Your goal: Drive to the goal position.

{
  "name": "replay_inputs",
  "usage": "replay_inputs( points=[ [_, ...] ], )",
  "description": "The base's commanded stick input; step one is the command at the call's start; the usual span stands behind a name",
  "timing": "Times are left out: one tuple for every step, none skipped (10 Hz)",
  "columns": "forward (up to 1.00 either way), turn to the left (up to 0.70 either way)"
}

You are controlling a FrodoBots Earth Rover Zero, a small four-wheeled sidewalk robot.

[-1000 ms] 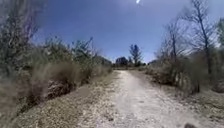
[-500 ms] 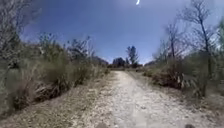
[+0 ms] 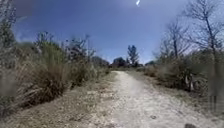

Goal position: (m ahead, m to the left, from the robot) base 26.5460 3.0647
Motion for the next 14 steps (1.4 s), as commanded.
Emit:
replay_inputs(
  points=[
    [0.5,-0.17],
    [0.5,-0.5],
    [0.5,-0.43],
    [0.5,-0.28],
    [0.5,-0.12],
    [0.5,0.0],
    [0.5,0.0],
    [0.5,0.0],
    [0.5,0.0],
    [0.5,0.0],
    [0.5,0.0],
    [0.5,0.0],
    [0.5,0.0],
    [0.5,0.0]
  ],
)
